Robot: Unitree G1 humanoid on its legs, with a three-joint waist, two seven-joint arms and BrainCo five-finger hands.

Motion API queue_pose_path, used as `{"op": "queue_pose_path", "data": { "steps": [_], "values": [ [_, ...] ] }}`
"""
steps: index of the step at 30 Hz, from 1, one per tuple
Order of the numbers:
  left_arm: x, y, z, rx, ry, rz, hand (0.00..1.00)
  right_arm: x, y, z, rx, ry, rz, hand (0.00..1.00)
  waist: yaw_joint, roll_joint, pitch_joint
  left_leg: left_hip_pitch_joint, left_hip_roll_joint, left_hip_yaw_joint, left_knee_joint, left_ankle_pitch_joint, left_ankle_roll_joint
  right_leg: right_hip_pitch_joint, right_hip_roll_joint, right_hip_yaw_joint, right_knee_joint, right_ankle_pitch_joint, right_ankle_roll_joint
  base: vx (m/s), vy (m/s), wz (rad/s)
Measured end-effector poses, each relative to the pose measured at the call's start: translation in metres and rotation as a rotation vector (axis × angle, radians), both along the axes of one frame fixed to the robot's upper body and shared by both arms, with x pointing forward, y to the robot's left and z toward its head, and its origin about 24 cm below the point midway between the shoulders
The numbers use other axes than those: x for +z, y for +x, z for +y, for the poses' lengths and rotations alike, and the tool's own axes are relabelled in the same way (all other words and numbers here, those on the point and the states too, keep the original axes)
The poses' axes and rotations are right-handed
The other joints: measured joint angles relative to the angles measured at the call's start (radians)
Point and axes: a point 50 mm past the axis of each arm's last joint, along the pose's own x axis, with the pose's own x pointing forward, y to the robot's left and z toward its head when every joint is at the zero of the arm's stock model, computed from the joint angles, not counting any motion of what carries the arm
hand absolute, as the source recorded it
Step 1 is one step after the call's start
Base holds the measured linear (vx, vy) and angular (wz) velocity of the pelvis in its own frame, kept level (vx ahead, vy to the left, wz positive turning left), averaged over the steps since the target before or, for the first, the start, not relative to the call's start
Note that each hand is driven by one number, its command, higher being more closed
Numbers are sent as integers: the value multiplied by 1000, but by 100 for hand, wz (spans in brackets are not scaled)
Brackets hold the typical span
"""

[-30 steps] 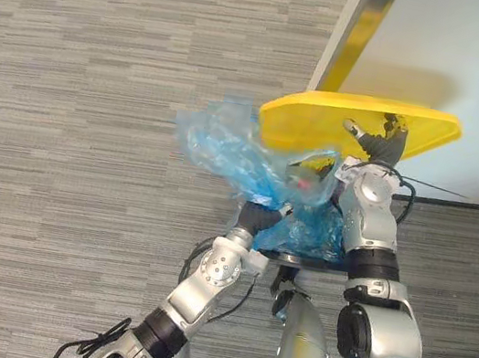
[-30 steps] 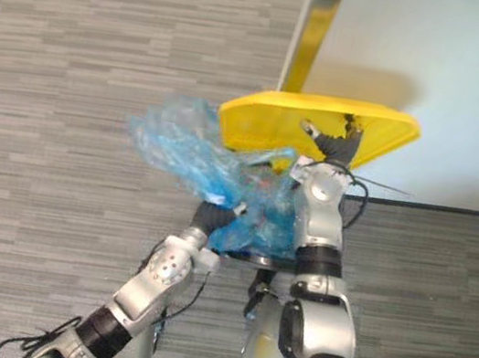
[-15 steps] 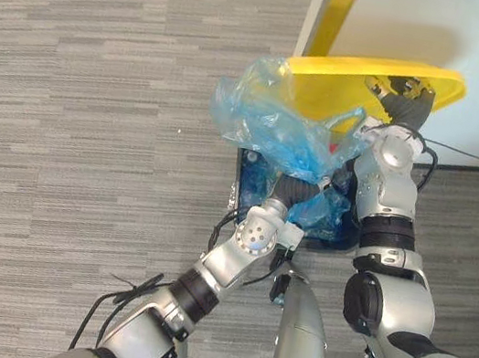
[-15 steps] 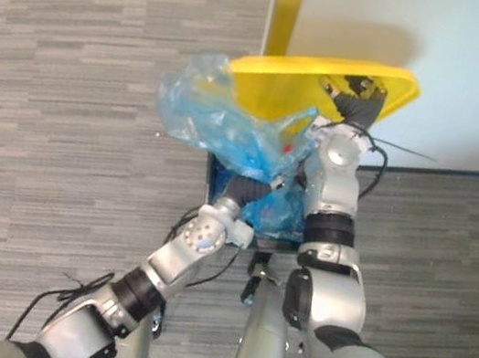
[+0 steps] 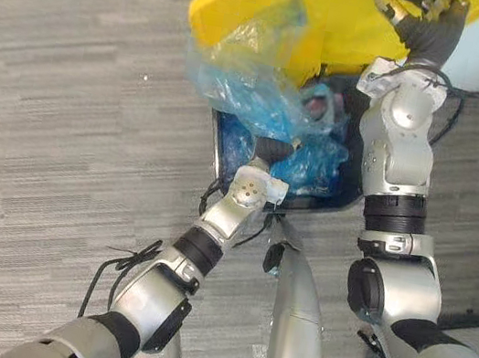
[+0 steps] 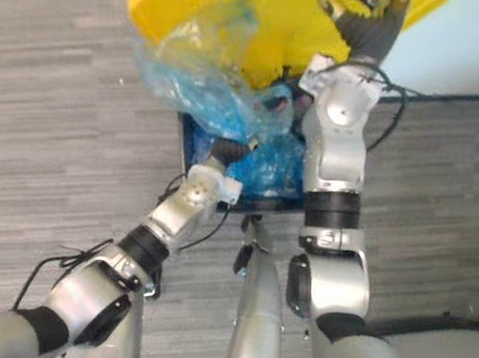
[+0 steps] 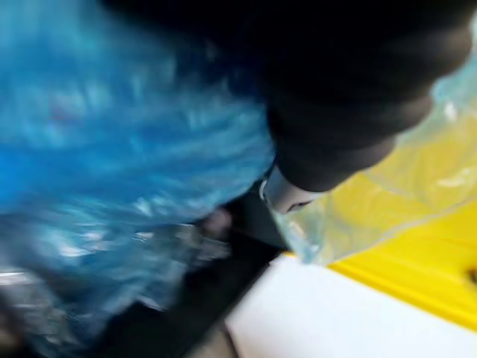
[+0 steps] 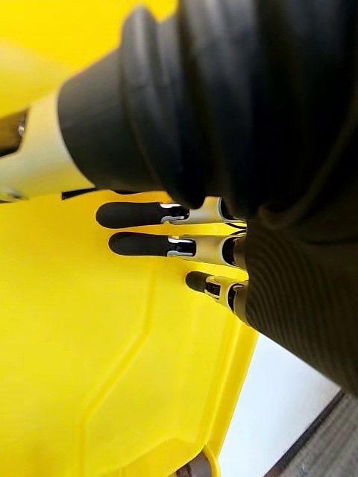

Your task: Gather rubbish on tea table into small bin, then transfer packed bag to large trash can.

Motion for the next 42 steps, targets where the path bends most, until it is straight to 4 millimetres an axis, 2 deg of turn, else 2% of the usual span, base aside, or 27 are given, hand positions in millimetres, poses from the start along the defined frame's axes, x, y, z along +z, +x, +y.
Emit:
{"op": "queue_pose_path", "data": {
  "steps": [14,19,22,24,25,27,28,29,30,31,34,35,36,37,38,39,40,41,42],
  "values": [
    [3,2,3,16,20,-10,0,-1,1,17,59,-69,11,0,1,0,0,-26,4,6,8,-2,-2,-29,7,9,-1,8,-8,-7,-42,-2],
    [3,0,-2,-7,37,-20,0,-19,9,22,82,-80,86,0,5,3,-22,22,1,8,-2,-1,-2,21,6,9,-11,10,-10,0,0,0],
    [2,-5,-1,-17,27,-41,0,-38,11,22,90,-81,133,0,14,2,-23,68,-1,7,-20,3,-7,68,6,6,-25,11,-12,-2,-11,2],
    [-9,-12,5,-3,7,-28,0,-68,12,16,72,-93,209,0,19,3,-37,116,-10,6,-56,16,-8,105,-1,3,-28,7,-9,8,-37,9],
    [-10,-13,7,0,4,-26,0,-73,12,15,71,-92,223,0,21,3,-41,123,-12,6,-63,18,-9,110,-2,3,-28,6,-8,17,-49,13],
    [-22,-21,16,20,-3,-14,0,-109,11,5,51,-100,316,0,36,4,-46,176,-18,0,-99,35,-11,157,-10,-8,-28,-7,-13,18,-57,17],
    [-25,-23,17,24,-3,-12,0,-115,10,3,43,-104,334,0,38,4,-46,186,-19,-3,-106,38,-10,168,-12,-12,-29,-10,-13,9,-62,23],
    [-32,-28,21,33,-14,1,0,-135,7,-4,31,-96,386,0,44,7,-50,213,-21,-14,-121,44,-10,195,-14,-21,-28,-20,-13,7,-82,27],
    [-46,-36,30,53,-22,32,0,-169,0,-12,21,-78,479,0,57,8,-82,239,-21,-23,-144,53,-8,220,-17,-33,-28,-35,-17,17,-204,66],
    [-112,-77,69,115,-42,230,0,-266,-41,-25,-4,-93,767,0,77,15,-167,363,-42,-45,-229,76,7,332,-47,-62,-27,-73,-2,-25,-194,58],
    [-118,-83,73,113,-44,250,0,-272,-45,-23,12,-104,788,0,79,14,-173,388,-47,-48,-240,77,9,358,-50,-60,-33,-72,0,-55,-72,15],
    [-136,-95,87,180,-83,310,0,-291,-62,-27,4,-92,837,0,93,13,-181,435,-53,-42,-275,88,3,383,-49,-58,-39,-66,23,-46,-46,-9],
    [-152,-103,99,225,-80,376,0,-306,-74,-27,3,-92,881,0,91,12,-181,482,-53,-35,-307,100,-2,412,-48,-53,-30,-60,49,10,-44,-15],
    [-175,-118,116,304,-92,484,0,-329,-95,-29,6,-78,958,0,87,8,-190,560,-53,-19,-360,118,-12,450,-50,-42,-13,-55,101,49,-15,-16],
    [-187,-129,124,347,-100,539,0,-341,-108,-30,7,-68,1004,0,85,2,-208,583,-53,-8,-383,121,-9,455,-49,-36,-9,-50,118,47,-24,-26],
    [-211,-153,147,456,-106,651,0,-364,-132,-31,0,-59,1094,0,84,-5,-245,602,-35,16,-433,146,-4,453,-36,-20,-25,-20,161,24,-16,-23],
    [-218,-159,153,487,-111,684,0,-368,-137,-32,-5,-60,1114,0,85,3,-252,605,-19,30,-449,163,-26,438,-36,-13,21,-31,154,19,-120,-9],
    [-238,-181,172,592,-133,792,0,-395,-162,-33,-22,-1,1229,0,82,-24,-276,656,-22,49,-533,216,-60,382,-61,10,401,-221,-1,78,-172,20],
    [-255,-206,183,674,-135,900,0,-427,-196,-35,-46,55,1391,0,74,-41,-310,727,-39,47,-623,259,-74,445,-69,5,492,-340,-8,163,-227,16]
  ]
}}
